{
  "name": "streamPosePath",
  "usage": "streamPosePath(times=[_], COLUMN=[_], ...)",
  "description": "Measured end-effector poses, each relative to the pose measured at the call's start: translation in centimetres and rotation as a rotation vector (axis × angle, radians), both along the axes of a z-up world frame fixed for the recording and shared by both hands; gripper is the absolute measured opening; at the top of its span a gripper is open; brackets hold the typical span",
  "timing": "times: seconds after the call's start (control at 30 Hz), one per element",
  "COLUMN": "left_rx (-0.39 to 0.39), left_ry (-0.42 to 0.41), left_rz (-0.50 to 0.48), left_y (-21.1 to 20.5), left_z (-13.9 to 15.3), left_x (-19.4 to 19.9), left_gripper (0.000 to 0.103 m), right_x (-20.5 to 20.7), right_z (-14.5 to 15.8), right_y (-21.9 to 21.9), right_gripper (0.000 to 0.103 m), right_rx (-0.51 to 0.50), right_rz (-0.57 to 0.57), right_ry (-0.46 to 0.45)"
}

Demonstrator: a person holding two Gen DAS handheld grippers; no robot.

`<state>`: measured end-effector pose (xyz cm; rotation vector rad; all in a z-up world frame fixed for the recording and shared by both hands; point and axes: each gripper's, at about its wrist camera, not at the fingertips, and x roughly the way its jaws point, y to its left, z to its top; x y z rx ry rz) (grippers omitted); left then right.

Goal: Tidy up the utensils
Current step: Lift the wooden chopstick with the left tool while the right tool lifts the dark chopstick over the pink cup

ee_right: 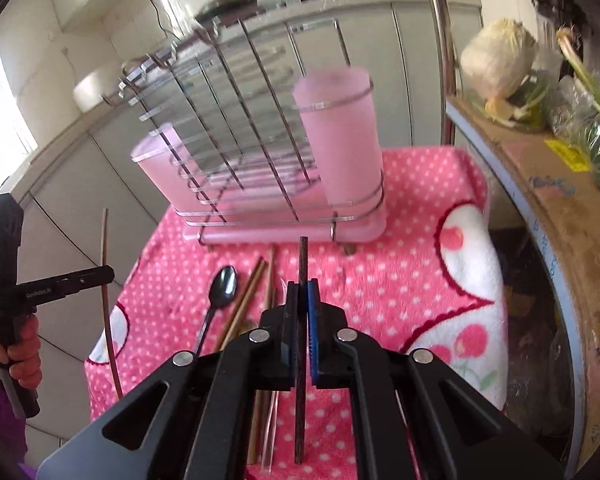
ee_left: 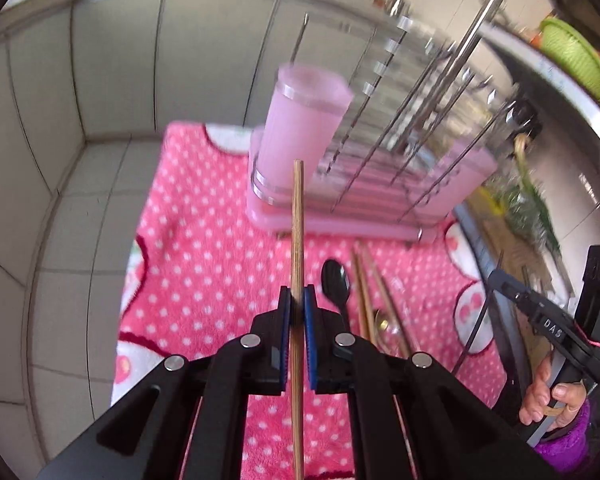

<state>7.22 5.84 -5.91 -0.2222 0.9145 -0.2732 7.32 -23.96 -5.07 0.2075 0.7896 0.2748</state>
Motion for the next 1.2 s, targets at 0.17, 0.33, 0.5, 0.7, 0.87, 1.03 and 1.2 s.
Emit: streamPosePath(times=[0.17, 0.33, 0.5, 0.7, 0.87, 1.03, 1.2], left_rx=[-0.079, -0.062, -0.044, -0.062, -0.099, -0.108, -0.092], left_ry=[-0.136, -0.267, -0.408, -0.54, -0.611, -0.638, -0.642], left_rz=[0.043, 0.069, 0.081, 0.128, 0.176, 0.222, 0.255], left_y=[0.5, 0.5, 0.8, 1.2, 1.5, 1.5, 1.1], left_z=[2.9, 6.7, 12.1, 17.7, 20.5, 20.8, 18.8], left_x=[-2.3, -3.6, -4.1, -2.5, 0.2, 4.2, 8.2], left_gripper=[0.006, 0.006, 0.006, 0.006, 0.006, 0.006, 0.006], right_x=[-1.2, -1.8, -1.0, 0.8, 2.4, 5.1, 8.5], right_z=[1.7, 4.4, 7.9, 12.9, 16.5, 18.4, 17.8], right_y=[-0.6, -1.3, -2.1, -2.9, -3.3, -3.7, -3.5], right_gripper=[0.005, 0.005, 0.005, 0.005, 0.005, 0.005, 0.005], right_rx=[0.008, 0.006, 0.012, 0.018, 0.013, 0.001, -0.01], right_rz=[-0.024, -0.025, -0.031, -0.045, -0.073, -0.103, -0.112], right_ry=[-0.066, -0.132, -0.209, -0.328, -0.428, -0.477, -0.447])
